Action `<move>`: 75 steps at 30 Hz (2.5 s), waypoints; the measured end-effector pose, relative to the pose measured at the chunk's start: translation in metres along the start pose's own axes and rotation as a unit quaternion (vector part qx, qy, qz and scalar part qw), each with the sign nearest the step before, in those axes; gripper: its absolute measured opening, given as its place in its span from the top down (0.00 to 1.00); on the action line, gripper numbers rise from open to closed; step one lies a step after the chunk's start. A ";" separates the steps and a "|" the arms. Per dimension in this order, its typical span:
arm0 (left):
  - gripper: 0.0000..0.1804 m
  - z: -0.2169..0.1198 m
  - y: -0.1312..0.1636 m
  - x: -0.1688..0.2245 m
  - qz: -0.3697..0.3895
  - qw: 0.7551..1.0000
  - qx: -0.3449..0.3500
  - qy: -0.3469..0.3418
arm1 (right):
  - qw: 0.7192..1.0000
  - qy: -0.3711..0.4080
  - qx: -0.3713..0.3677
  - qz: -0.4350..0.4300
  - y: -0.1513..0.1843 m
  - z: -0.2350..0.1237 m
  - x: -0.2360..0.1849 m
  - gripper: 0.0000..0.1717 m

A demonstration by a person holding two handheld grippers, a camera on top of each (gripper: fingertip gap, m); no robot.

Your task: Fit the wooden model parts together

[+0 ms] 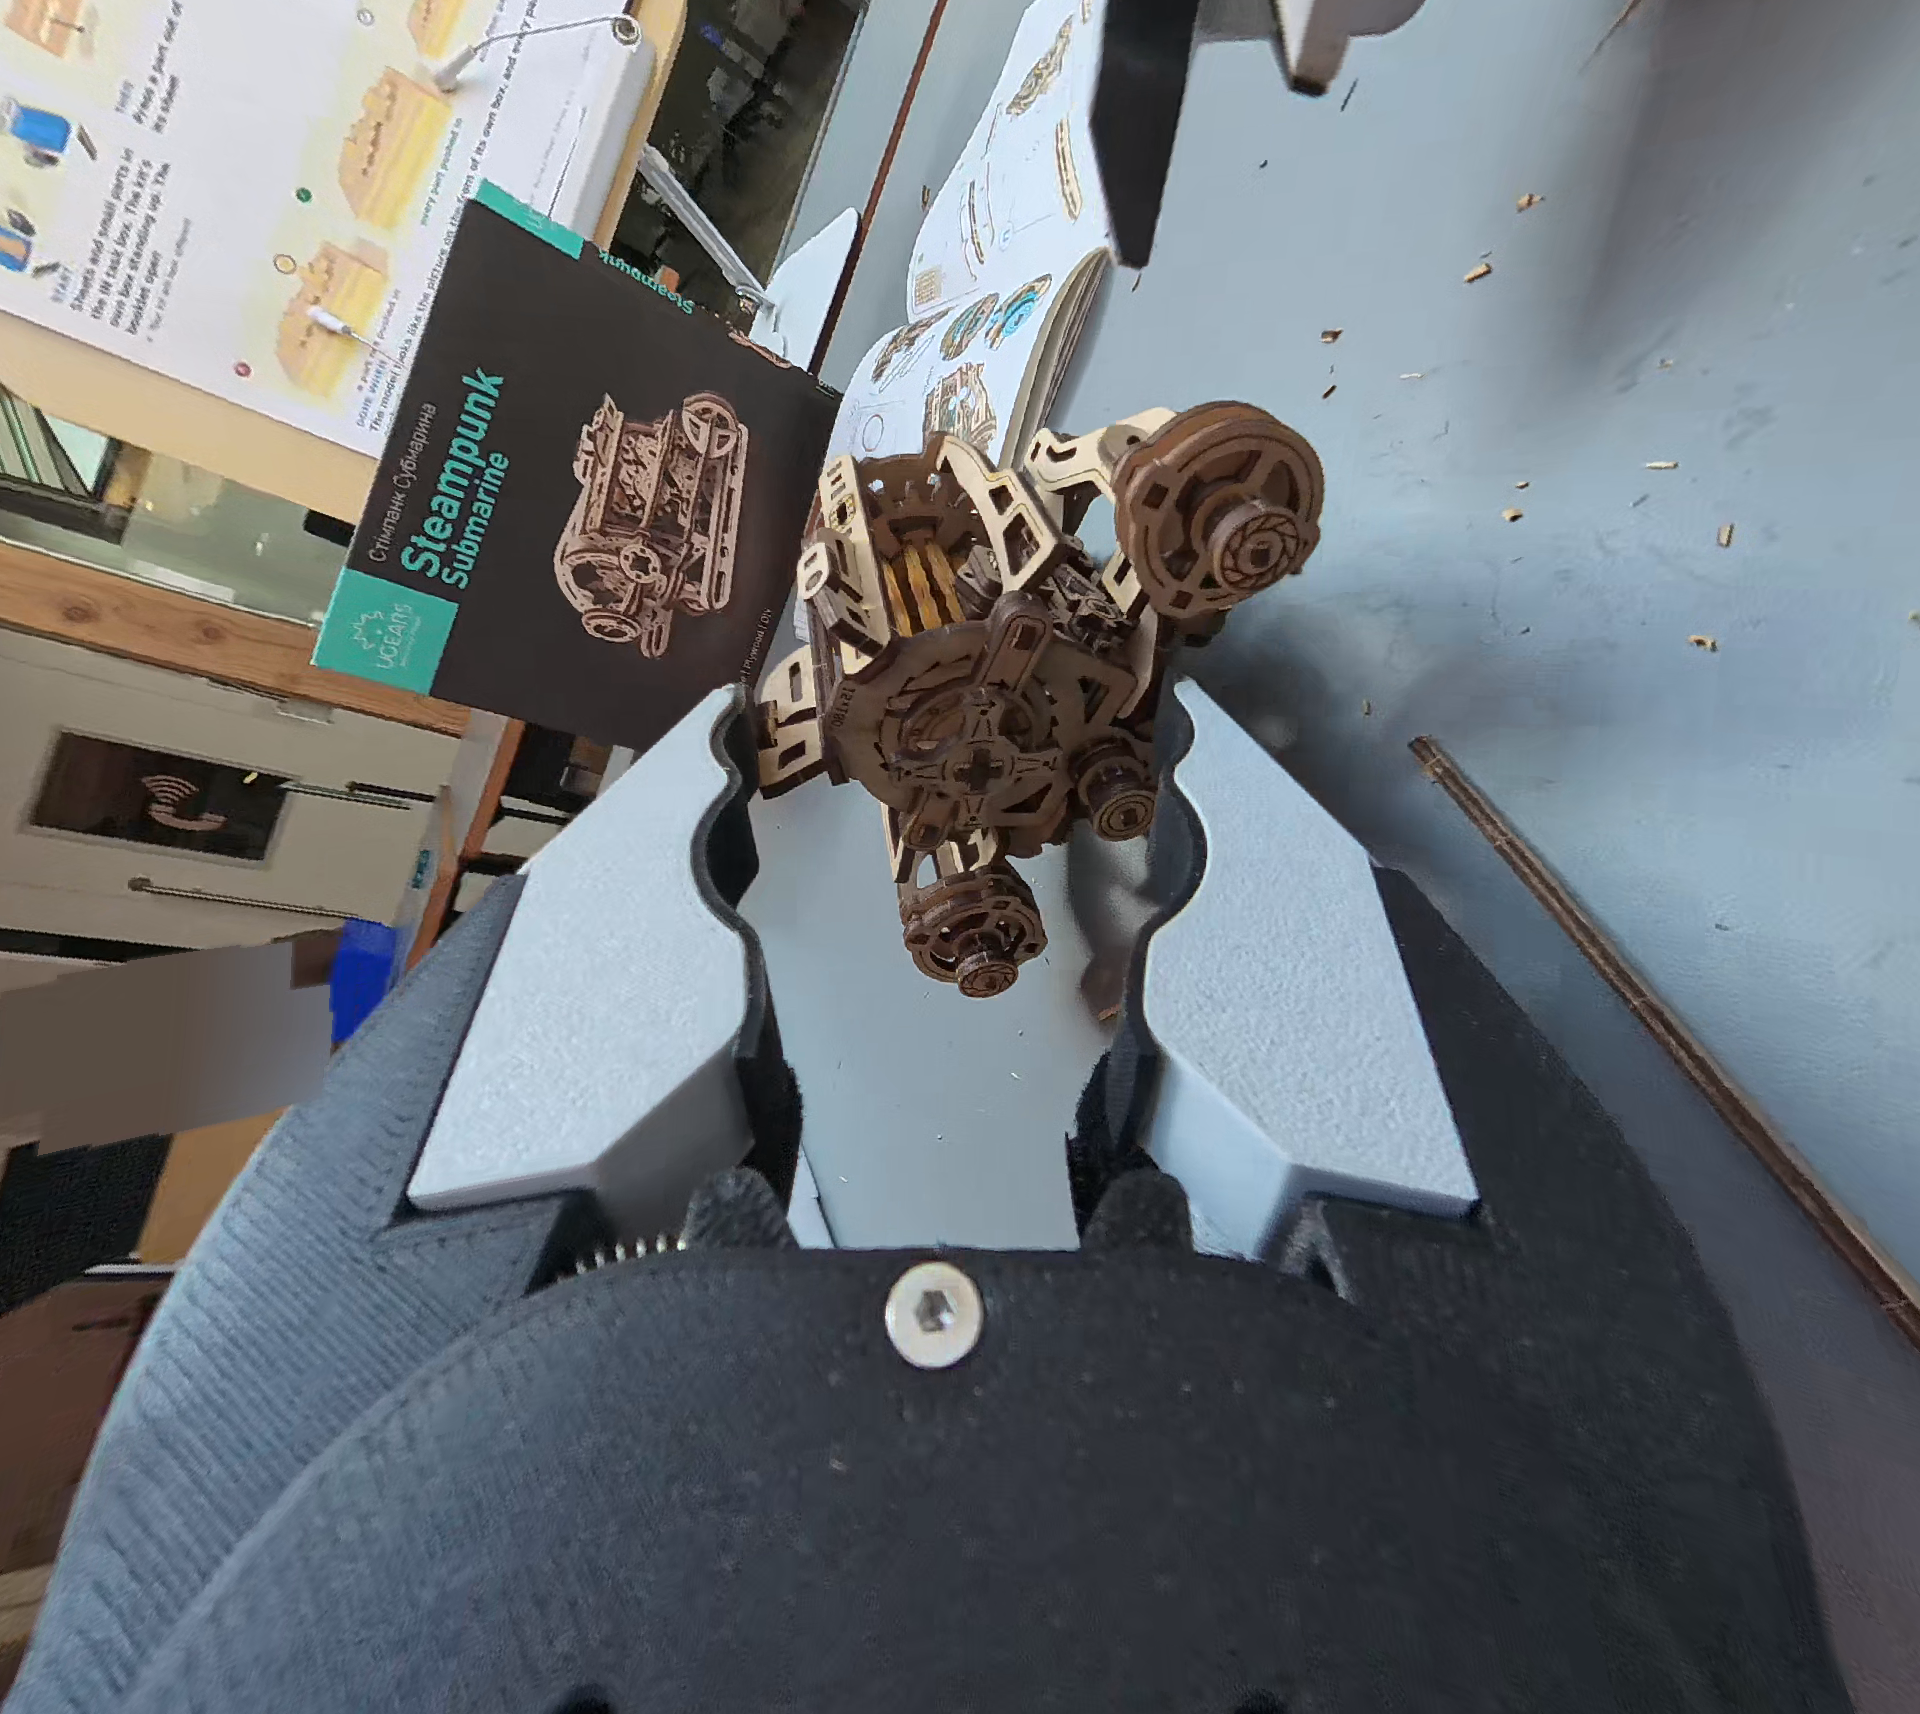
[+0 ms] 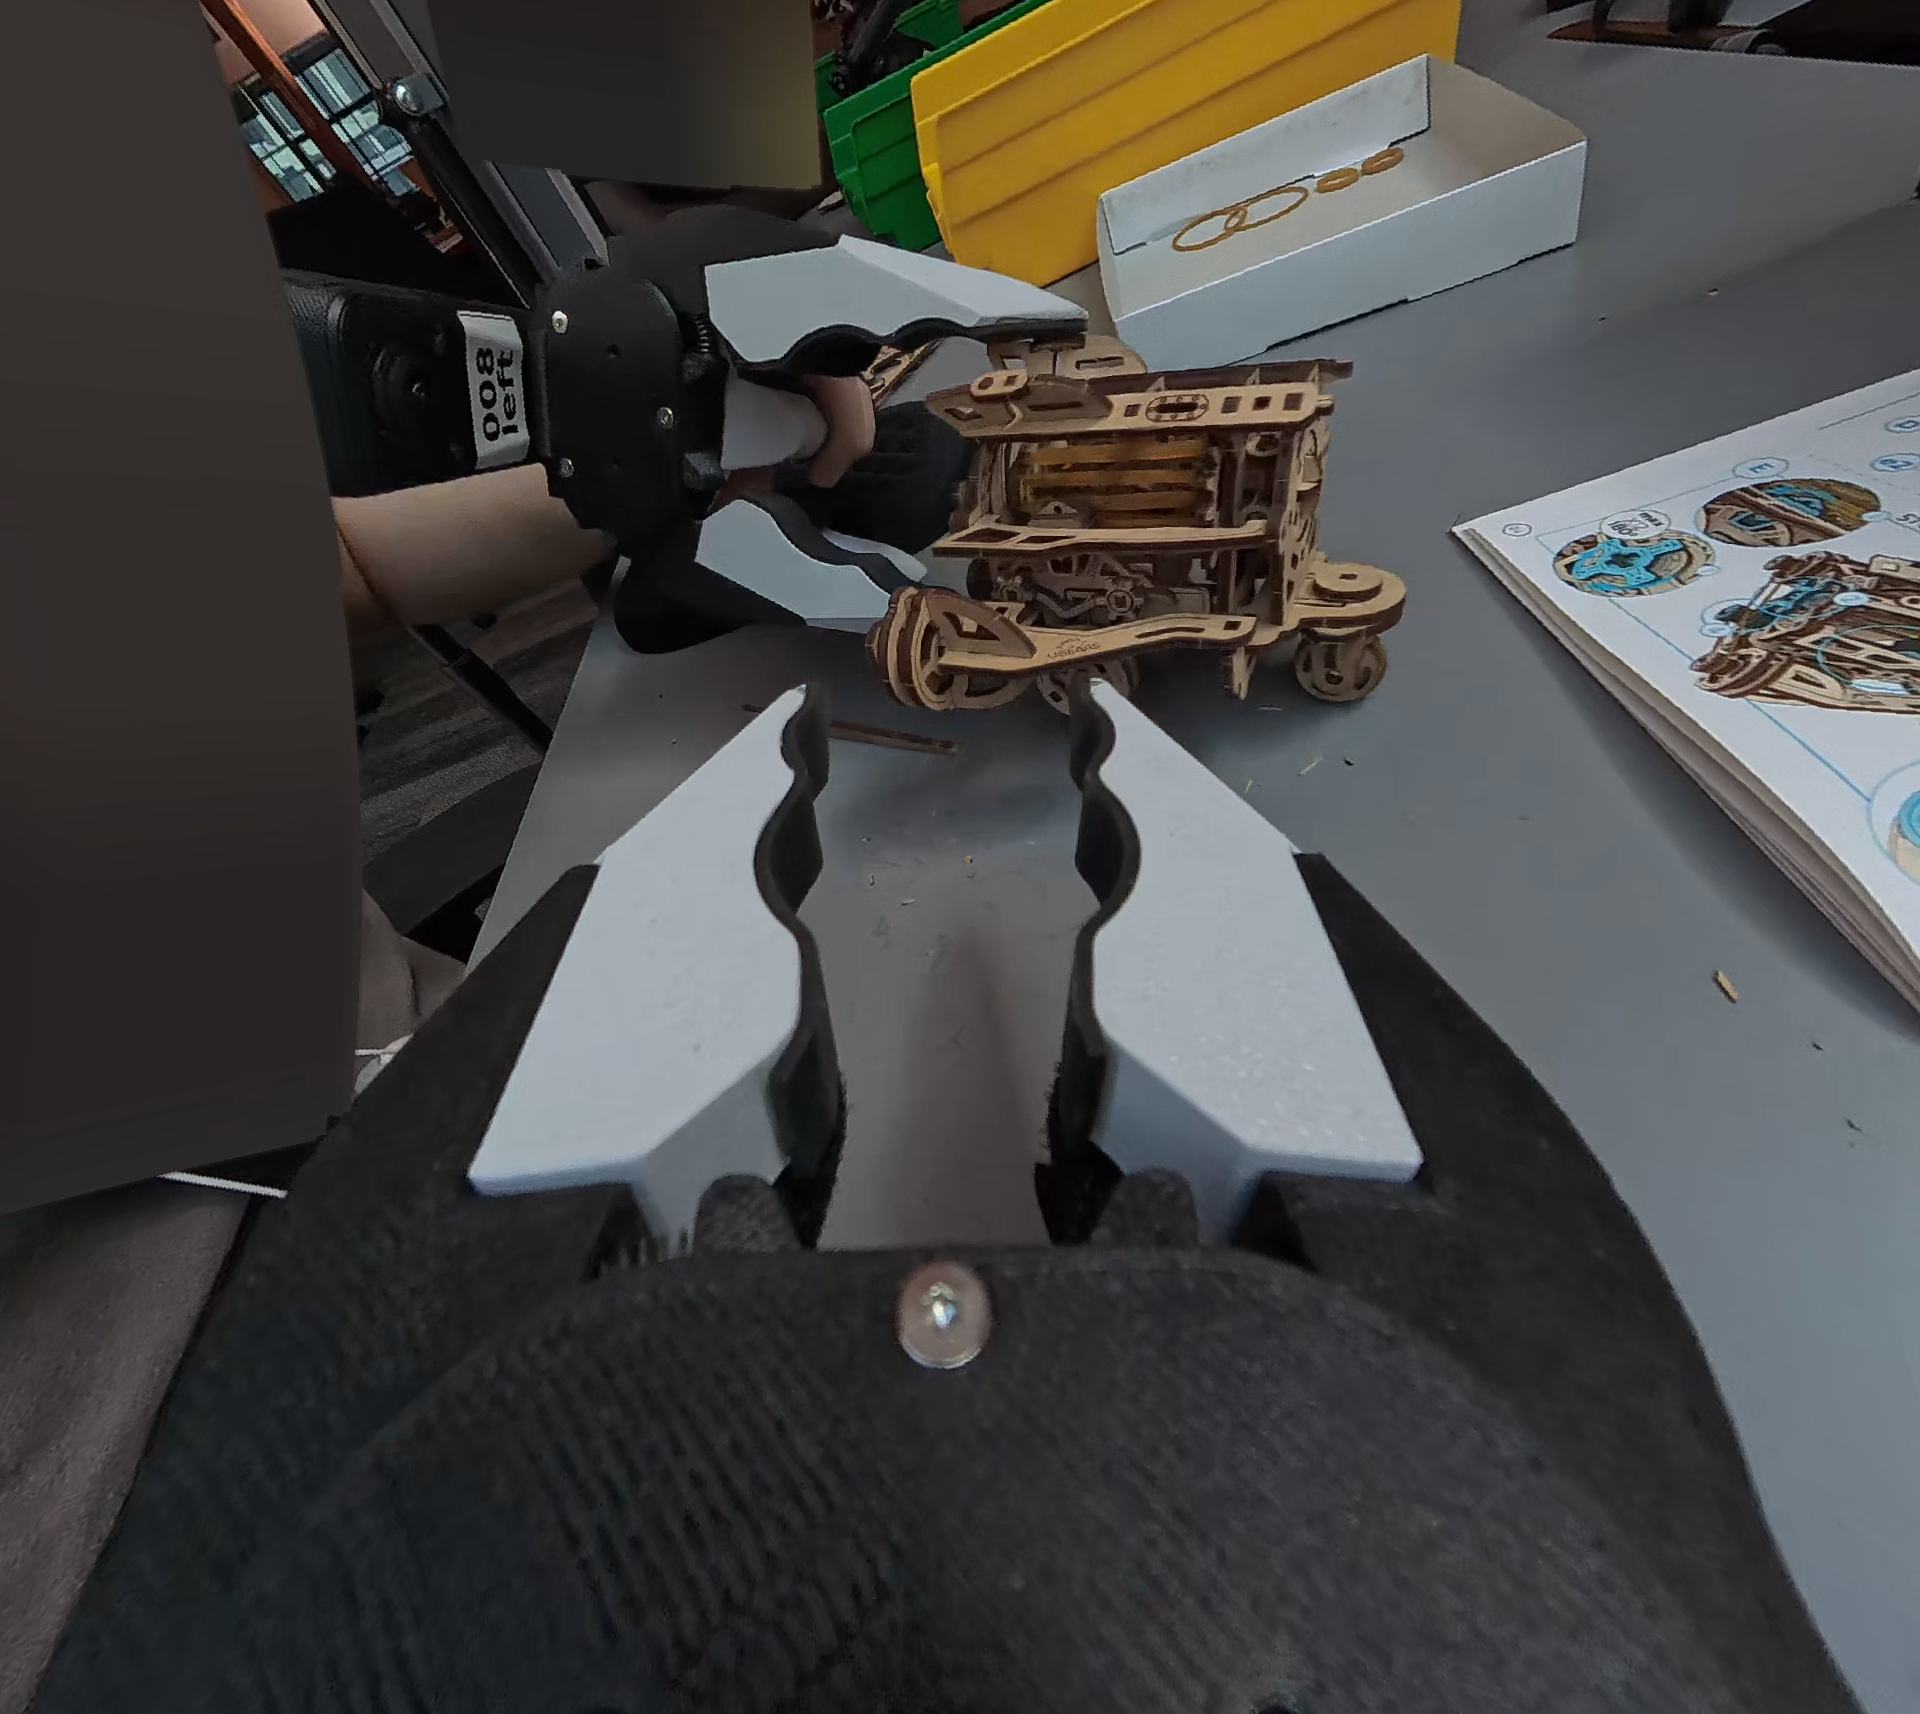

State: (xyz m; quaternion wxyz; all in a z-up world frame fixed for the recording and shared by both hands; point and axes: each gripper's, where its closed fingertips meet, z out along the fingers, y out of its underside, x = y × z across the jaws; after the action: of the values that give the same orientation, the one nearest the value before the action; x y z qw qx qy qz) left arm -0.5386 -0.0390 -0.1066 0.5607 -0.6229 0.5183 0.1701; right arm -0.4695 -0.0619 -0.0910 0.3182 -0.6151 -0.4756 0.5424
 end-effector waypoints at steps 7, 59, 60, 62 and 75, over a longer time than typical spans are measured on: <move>0.59 -0.001 0.001 -0.010 -0.090 0.995 -0.019 0.025 | 0.988 0.026 -0.047 -0.146 0.004 0.006 0.001 0.69; 0.59 0.046 0.015 -0.071 -0.208 0.930 -0.206 0.220 | 0.756 0.023 -0.353 -0.551 -0.057 0.053 0.051 0.73; 0.59 0.047 0.015 -0.071 -0.205 0.931 -0.207 0.222 | 0.753 0.030 -0.365 -0.547 -0.057 0.053 0.054 0.74; 0.59 0.048 0.014 -0.070 -0.198 0.931 -0.208 0.224 | 0.750 0.039 -0.383 -0.538 -0.057 0.052 0.059 0.74; 0.59 0.053 0.013 -0.071 -0.196 0.930 -0.209 0.231 | 0.724 0.059 -0.452 -0.517 -0.052 0.052 0.072 0.81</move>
State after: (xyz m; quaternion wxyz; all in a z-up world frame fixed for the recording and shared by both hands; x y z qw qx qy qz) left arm -0.5586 0.0415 -0.0732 0.3046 -0.8374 0.4537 0.0126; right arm -0.5356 0.0161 -0.0813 0.2610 -0.3759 -0.8888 -0.0232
